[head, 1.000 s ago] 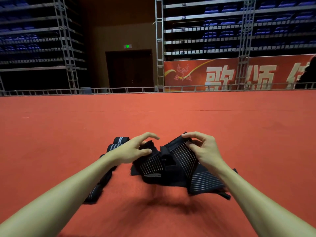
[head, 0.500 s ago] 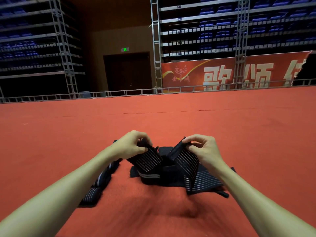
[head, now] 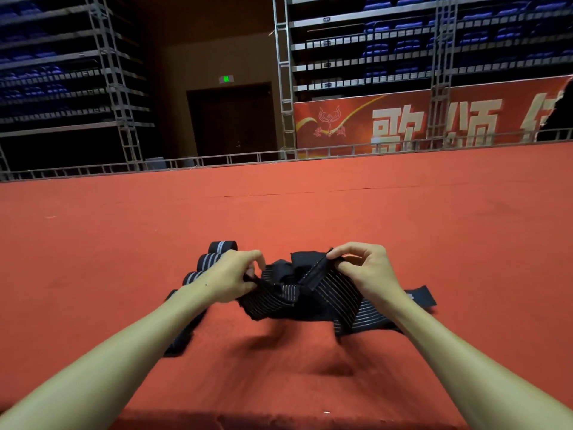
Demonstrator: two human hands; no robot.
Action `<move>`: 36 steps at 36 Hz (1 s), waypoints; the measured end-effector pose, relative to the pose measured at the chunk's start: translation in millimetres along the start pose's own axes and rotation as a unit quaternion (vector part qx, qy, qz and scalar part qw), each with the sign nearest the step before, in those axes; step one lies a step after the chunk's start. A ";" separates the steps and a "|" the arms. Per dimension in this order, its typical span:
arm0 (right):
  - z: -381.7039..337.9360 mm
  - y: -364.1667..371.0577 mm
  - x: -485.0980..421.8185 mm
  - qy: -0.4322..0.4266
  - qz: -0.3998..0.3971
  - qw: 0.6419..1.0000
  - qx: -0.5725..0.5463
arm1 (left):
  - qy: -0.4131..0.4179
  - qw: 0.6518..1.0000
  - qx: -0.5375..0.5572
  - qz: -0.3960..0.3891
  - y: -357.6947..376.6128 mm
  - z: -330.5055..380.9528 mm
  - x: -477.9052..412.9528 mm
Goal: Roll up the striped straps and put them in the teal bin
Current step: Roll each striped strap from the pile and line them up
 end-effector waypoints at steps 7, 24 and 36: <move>1.5 9.5 9.2 -0.002 -0.004 1.000 0.016 | 0.065 0.995 -0.053 -0.058 77.0 -1.5 40.0; 15.4 26.8 36.0 0.009 0.013 0.997 0.074 | -0.013 0.994 0.014 -0.109 124.9 -24.5 53.3; 12.6 19.5 36.0 0.008 0.002 0.996 0.092 | 0.050 0.988 -0.031 -0.140 116.7 -18.2 52.9</move>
Point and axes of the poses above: each hand's wrist, its own x-axis away from the middle knuckle, its own y-axis out of the palm, z = x × y, the point moved 5 cm from there along -x, towards the middle knuckle, and after that the axes turned 8 degrees about -y, right-handed, at the moved point
